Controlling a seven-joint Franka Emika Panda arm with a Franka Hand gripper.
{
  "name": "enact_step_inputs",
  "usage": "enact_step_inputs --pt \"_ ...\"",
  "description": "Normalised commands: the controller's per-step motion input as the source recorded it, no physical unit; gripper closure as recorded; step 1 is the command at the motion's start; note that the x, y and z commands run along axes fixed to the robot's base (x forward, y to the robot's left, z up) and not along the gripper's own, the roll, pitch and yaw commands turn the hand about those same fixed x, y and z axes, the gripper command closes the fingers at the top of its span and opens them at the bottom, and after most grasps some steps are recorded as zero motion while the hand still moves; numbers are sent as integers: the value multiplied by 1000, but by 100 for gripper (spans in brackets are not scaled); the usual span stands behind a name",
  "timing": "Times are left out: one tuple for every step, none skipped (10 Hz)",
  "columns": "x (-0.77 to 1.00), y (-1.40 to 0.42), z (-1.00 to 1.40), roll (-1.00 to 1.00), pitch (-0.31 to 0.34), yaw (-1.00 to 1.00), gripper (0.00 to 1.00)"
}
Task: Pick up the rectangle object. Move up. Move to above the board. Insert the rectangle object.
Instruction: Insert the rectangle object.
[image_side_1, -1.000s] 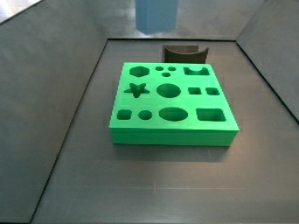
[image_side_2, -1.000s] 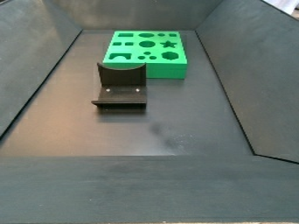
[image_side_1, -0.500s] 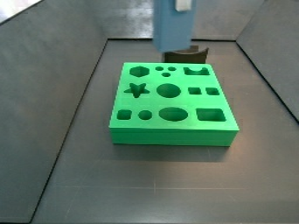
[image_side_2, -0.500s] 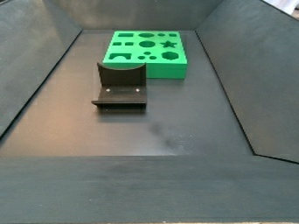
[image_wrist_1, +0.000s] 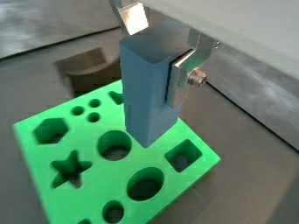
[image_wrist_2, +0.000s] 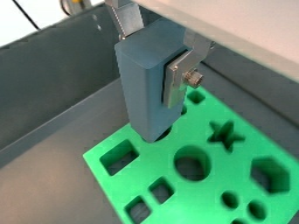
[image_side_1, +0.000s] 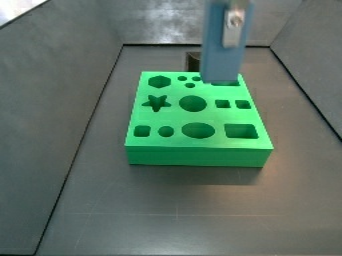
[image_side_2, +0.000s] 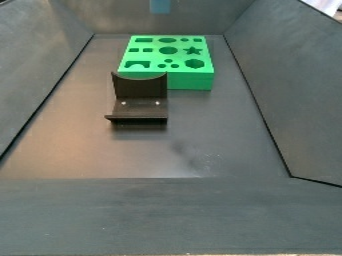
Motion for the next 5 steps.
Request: enact_step_inputs --pt "360 -186 -391 179 -27 -629 100" --pt "331 -217 -429 174 -51 -611 100" --pt "34 0 -140 20 -57 -454 100" --pt "154 0 -283 19 0 -83 100" --pt "280 -229 -780 160 -99 -206 100"
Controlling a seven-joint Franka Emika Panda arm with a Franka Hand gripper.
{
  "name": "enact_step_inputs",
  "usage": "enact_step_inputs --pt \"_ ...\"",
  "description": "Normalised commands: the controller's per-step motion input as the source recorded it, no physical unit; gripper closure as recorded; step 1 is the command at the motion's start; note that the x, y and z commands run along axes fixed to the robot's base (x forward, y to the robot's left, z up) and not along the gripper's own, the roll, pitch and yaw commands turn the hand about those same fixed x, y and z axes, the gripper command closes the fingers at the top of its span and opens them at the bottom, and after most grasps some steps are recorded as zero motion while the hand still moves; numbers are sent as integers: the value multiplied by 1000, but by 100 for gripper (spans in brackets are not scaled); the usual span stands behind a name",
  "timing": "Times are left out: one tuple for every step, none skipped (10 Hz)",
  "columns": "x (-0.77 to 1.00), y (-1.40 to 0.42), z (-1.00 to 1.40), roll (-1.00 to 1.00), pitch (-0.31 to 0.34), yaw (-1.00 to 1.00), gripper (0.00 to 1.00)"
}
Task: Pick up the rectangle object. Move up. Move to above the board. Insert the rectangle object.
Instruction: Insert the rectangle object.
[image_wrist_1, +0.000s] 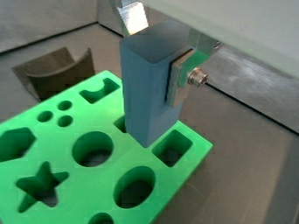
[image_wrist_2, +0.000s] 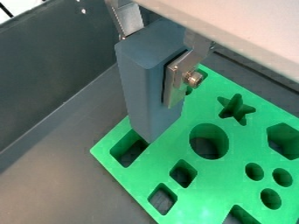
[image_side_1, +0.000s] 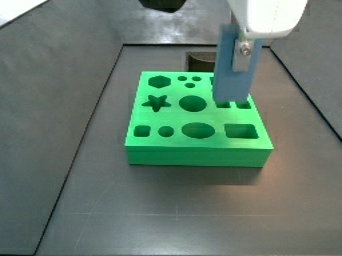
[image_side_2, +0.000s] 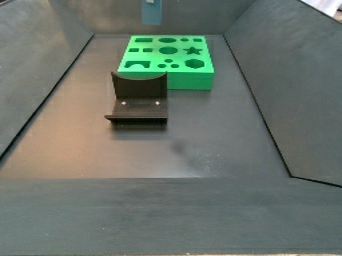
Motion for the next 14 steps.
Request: enact_step_inputs --pt "206 -171 -657 139 -103 -223 100" --pt "143 -89 -426 116 -29 -186 100" --pt "220 -137 -417 153 -3 -197 100" --pt "237 -106 -214 123 0 -197 100" --pt "214 -60 -23 104 64 -109 100" --pt "289 -149 0 169 127 0 100" --pt "369 -160 0 76 109 49 100" --pt "274 -183 0 141 99 23 100" --pt "157 -91 -37 111 57 26 100" --pt "120 -120 -114 133 41 129 100" --pt "9 -31 -83 54 0 80 100" --pt "0 -6 -126 76 0 100 100" --pt "0 0 -251 123 0 226 100" --pt "0 0 -206 57 0 220 100"
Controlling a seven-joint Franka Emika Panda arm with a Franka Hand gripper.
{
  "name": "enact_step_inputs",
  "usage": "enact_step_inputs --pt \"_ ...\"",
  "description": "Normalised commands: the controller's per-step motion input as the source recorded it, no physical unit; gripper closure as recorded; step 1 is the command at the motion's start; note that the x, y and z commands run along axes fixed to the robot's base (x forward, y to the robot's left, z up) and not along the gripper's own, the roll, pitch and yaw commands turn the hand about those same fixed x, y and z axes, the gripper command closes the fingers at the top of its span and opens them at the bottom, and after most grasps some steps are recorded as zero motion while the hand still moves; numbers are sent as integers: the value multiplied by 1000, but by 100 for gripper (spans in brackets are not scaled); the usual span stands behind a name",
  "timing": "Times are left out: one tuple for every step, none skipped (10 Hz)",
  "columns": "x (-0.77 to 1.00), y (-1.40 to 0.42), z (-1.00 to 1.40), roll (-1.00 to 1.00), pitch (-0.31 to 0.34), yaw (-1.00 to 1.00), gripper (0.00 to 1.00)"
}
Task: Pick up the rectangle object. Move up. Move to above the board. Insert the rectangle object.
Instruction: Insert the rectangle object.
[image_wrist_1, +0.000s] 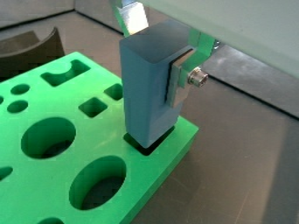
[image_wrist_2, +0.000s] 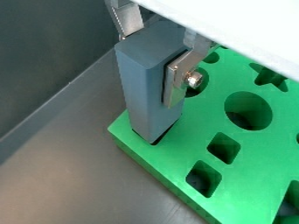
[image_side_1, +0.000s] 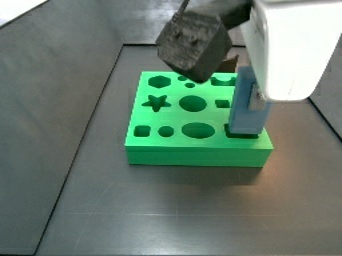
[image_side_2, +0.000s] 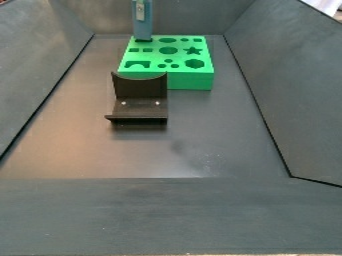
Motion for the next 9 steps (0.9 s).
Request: enact_step_inputs --pt "0 0 -229 59 0 217 100" --pt "0 -3 -231 41 0 211 100" --pt "0 -20 -209 27 0 206 100" --pt "0 -11 -246 43 0 234 100" --pt "26 -46 -263 26 -7 414 100" --pt "0 0 -163 0 -10 329 100" --pt "0 0 -89 0 0 177 100" --pt "0 -11 -274 71 0 120 100" --pt "157 -209 -723 267 0 83 100"
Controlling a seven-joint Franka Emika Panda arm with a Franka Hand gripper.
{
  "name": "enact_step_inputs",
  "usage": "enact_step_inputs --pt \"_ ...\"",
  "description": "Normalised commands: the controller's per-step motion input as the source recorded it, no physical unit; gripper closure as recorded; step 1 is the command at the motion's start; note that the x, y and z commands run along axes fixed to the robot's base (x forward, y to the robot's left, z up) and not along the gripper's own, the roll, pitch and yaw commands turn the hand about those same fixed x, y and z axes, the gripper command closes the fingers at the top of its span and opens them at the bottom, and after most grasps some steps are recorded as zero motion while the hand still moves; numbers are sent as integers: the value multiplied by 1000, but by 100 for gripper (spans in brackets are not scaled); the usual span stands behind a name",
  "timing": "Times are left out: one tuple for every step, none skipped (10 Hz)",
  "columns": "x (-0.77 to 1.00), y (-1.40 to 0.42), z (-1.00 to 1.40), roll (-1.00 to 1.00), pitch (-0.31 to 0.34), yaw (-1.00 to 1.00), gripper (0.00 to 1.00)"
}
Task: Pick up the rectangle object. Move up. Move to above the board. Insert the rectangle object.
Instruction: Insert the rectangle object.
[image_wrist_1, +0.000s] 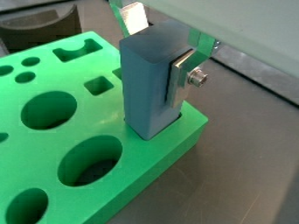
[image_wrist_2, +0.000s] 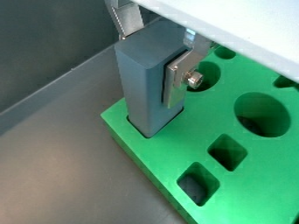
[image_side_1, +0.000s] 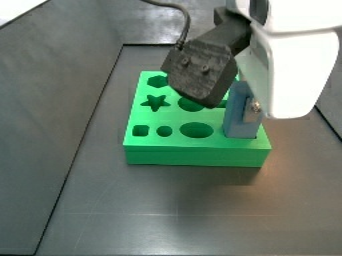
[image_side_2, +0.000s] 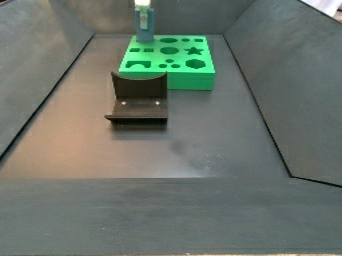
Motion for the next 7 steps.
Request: enact_step_inputs --pt "423 -211 -397 379 143 80 100" --pt "434 -217 -386 383 157 63 100" --pt "571 -220 -494 343 113 29 100" --pt "614 -197 -503 350 91 37 100" --pt "109 74 -189 37 27 -80 100" --pt "0 0 0 0 4 0 100" --pt "0 0 0 0 0 0 100"
